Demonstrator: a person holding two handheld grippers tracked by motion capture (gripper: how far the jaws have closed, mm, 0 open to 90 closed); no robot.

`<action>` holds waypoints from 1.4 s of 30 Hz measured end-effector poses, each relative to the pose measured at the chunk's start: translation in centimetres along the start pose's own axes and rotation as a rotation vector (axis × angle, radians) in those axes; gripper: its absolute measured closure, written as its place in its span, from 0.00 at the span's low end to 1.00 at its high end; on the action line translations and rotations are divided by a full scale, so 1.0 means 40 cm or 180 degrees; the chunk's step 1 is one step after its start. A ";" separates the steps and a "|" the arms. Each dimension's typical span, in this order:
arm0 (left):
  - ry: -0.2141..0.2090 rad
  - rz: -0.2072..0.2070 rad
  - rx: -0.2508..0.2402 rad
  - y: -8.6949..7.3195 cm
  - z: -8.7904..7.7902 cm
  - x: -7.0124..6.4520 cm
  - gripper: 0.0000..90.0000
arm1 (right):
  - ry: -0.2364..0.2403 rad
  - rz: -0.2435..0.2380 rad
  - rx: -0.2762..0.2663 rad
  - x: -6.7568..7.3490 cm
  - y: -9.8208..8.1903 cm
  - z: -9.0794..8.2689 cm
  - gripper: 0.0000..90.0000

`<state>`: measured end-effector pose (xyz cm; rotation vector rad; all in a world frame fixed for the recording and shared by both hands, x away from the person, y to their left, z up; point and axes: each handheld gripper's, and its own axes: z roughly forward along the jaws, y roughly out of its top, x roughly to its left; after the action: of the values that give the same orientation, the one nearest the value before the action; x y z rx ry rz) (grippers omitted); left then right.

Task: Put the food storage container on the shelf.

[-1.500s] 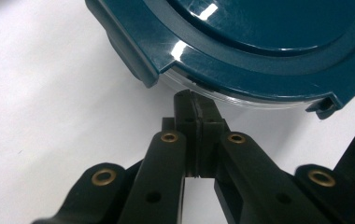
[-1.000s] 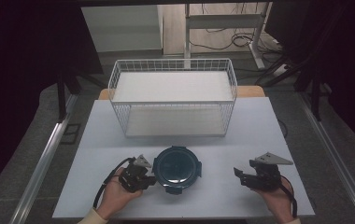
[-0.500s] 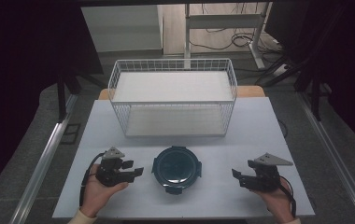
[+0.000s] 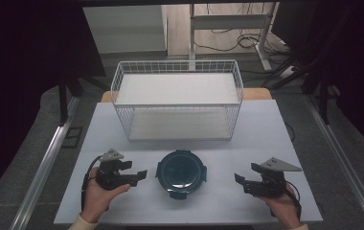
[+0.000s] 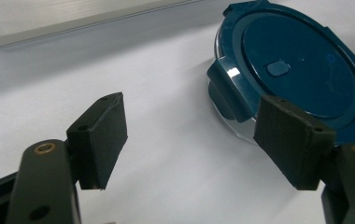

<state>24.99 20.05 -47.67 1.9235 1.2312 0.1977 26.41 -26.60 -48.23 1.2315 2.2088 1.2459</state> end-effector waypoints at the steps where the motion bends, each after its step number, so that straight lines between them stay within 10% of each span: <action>1: -0.0004 -0.0009 -0.0007 0.001 0.000 0.000 0.28 | 0.0000 0.0000 0.0002 0.002 0.001 0.001 0.22; 8: 0.0025 0.0057 -0.0047 0.016 -0.011 -0.011 0.26 | 0.0381 0.0383 -0.0132 0.019 0.034 -0.016 0.22; 20: -0.0131 0.0093 -0.0017 0.068 -0.006 -0.030 0.24 | 0.0505 0.0519 -0.0130 0.049 0.078 0.004 0.23; 42: -0.0652 -0.0374 0.0035 0.107 0.043 -0.024 0.18 | 0.0915 0.0778 0.0146 0.151 0.150 0.113 0.18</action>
<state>28.34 17.55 -45.49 1.8240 1.2041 -0.0663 28.92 -17.81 -45.14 1.4552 2.3480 1.5608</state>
